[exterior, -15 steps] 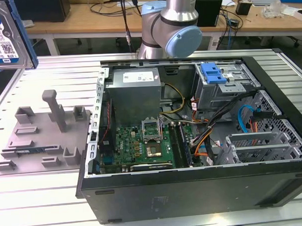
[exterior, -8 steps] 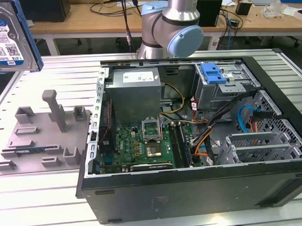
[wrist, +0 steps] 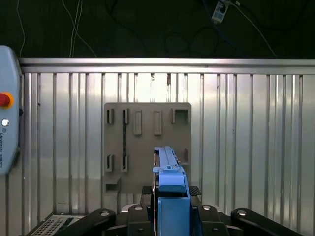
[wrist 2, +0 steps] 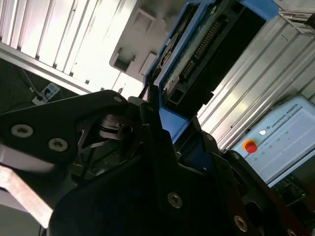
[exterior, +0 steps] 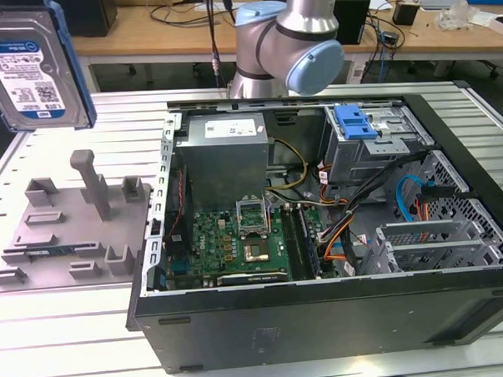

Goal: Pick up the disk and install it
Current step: 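Pick up the disk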

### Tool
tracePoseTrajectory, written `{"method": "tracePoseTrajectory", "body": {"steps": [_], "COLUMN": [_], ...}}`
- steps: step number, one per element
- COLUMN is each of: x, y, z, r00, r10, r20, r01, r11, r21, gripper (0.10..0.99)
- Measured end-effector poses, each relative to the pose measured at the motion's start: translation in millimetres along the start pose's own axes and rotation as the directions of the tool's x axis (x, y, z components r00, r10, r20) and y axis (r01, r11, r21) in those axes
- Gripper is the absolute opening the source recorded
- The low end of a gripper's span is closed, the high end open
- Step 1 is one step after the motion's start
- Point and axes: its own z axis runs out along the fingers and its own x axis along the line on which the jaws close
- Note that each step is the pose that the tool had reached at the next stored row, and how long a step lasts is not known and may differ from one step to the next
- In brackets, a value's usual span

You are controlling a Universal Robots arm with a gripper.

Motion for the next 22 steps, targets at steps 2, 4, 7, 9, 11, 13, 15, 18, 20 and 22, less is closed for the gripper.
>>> {"method": "tracePoseTrajectory", "body": {"steps": [2, 4, 7, 9, 11, 13, 15, 18, 20, 22], "x": [5.1, 12.1, 20.4, 30.4, 36.9, 42.3, 47.6, 58.3, 64.1, 69.3], "y": [-9.1, -21.7, -36.6, -55.3, -67.3, -77.3, -87.4, -109.3, -122.2, -134.1], "z": [0.1, 0.2, 0.2, 0.4, 0.5, 0.5, 0.6, 0.7, 0.7, 0.8], "r00": [1.0, 1.0, 1.0, 1.0, 1.0, 1.0, 1.0, 1.0, 1.0, 1.0], "r10": [0.0, 0.0, 0.0, 0.0, 0.0, 0.0, 0.0, 0.0, 0.0, 0.0], "r20": [0.0, 0.0, 0.0, 0.0001, 0.0, 0.0, 0.0001, 0.0, 0.0, 0.0], "r01": [0.0, 0.0, 0.0, 0.0, 0.0, 0.0, 0.0, 0.0, 0.0, 0.0], "r11": [1.0, 1.0, 1.0, 1.0, 1.0, 1.0, 1.0, 1.0, 1.0, 1.0], "r21": [0.0, 0.0, 0.0, 0.0, 0.0, 0.0, 0.0, -0.001, -0.001, -0.002], "gripper": [0.365, 0.365, 0.365, 0.365, 0.365, 0.365, 0.365, 0.365, 0.365, 0.365]}}
